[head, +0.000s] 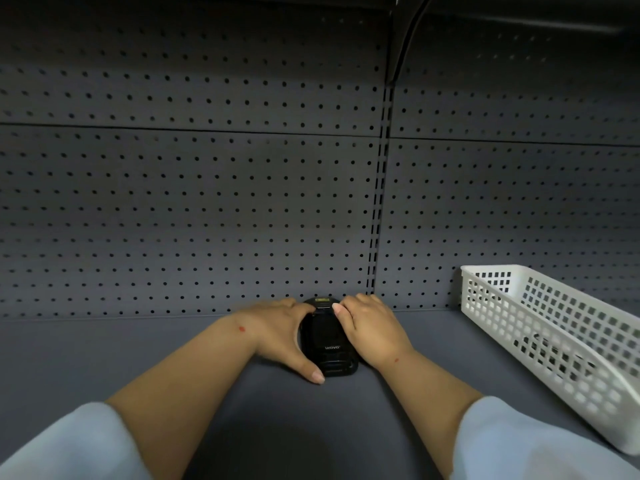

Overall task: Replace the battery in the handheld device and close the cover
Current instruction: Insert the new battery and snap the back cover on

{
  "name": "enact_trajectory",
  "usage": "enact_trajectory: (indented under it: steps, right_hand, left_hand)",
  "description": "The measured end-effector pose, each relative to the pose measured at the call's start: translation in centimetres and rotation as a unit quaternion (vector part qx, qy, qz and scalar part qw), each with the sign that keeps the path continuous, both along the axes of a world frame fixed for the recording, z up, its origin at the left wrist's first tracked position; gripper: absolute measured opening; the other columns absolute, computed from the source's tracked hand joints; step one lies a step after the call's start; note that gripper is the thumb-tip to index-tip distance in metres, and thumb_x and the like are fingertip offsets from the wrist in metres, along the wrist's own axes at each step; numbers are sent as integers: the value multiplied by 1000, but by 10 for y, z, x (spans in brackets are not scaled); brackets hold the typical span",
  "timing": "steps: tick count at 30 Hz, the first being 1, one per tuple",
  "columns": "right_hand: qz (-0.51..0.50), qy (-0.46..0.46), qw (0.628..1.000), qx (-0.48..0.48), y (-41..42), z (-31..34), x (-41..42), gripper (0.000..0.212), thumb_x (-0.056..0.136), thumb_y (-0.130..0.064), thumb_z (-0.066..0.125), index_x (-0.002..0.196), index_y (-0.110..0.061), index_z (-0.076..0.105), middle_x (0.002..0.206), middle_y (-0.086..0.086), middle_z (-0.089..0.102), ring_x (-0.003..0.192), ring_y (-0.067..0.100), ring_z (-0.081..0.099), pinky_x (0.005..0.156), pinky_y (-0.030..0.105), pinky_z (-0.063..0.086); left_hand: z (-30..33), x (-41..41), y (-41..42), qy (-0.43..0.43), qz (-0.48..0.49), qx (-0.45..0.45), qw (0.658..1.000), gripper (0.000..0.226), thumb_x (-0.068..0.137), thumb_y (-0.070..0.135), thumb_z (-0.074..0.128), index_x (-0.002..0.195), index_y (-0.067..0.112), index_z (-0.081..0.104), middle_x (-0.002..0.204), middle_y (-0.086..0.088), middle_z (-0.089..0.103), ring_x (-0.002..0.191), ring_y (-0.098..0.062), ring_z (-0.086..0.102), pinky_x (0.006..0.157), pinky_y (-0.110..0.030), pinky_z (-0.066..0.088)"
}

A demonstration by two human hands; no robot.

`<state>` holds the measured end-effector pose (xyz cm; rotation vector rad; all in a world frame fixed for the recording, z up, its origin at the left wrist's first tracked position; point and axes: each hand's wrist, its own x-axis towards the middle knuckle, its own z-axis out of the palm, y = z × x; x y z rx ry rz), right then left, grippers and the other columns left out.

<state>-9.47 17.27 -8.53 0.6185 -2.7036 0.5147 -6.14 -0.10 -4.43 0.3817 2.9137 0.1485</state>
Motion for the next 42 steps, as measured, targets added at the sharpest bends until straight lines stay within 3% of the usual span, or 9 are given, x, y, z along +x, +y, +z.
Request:
enact_trajectory:
  steps: [5, 9, 14, 24, 34, 42]
  right_hand:
    - [-3, 2, 1000, 8, 0, 1, 1, 42, 97, -40, 25, 100, -13, 57, 101, 6, 60, 99, 22, 49, 86, 35, 41]
    - [-1, 6, 1000, 7, 0, 0, 1, 43, 97, -41, 25, 101, -13, 58, 102, 6, 60, 100, 22, 50, 87, 34, 41]
    - [-2, 9, 1000, 7, 0, 0, 0, 43, 97, -41, 25, 99, -13, 57, 100, 5, 59, 99, 21, 49, 85, 33, 39]
    - [-1, 12, 1000, 11, -1, 1, 1, 43, 97, -41, 24, 98, -13, 57, 100, 5, 59, 99, 21, 49, 86, 33, 39]
    - [0, 17, 1000, 12, 0, 1, 1, 43, 97, -42, 25, 99, -13, 57, 101, 5, 59, 99, 21, 49, 87, 34, 40]
    - [-4, 34, 999, 15, -2, 1, 0, 45, 97, -41, 26, 94, -10, 58, 96, 7, 59, 95, 22, 50, 83, 33, 39]
  left_hand:
    - [10, 2, 7, 40, -27, -103, 994, 110, 47, 80, 62, 137, 28, 27, 132, 4, 45, 122, -19, 43, 103, -36, 36]
    - [13, 0, 9, 49, -31, -131, 990, 109, 45, 82, 61, 134, 26, 31, 128, 2, 48, 118, -20, 45, 102, -37, 37]
    - [11, 2, 9, 33, -7, -85, 996, 105, 47, 74, 68, 133, 26, 32, 128, 5, 46, 117, -17, 45, 97, -32, 39]
    - [1, -4, 3, -18, 14, 30, 999, 105, 47, 62, 78, 133, 27, 28, 135, 4, 38, 123, -16, 38, 106, -34, 34]
    - [10, -8, 11, -20, 9, -42, 999, 104, 48, 65, 75, 131, 24, 30, 130, 3, 44, 116, -17, 44, 99, -33, 39]
    - [-1, -4, 3, -1, 14, 30, 999, 107, 48, 63, 77, 134, 24, 28, 132, 4, 39, 121, -16, 38, 104, -35, 36]
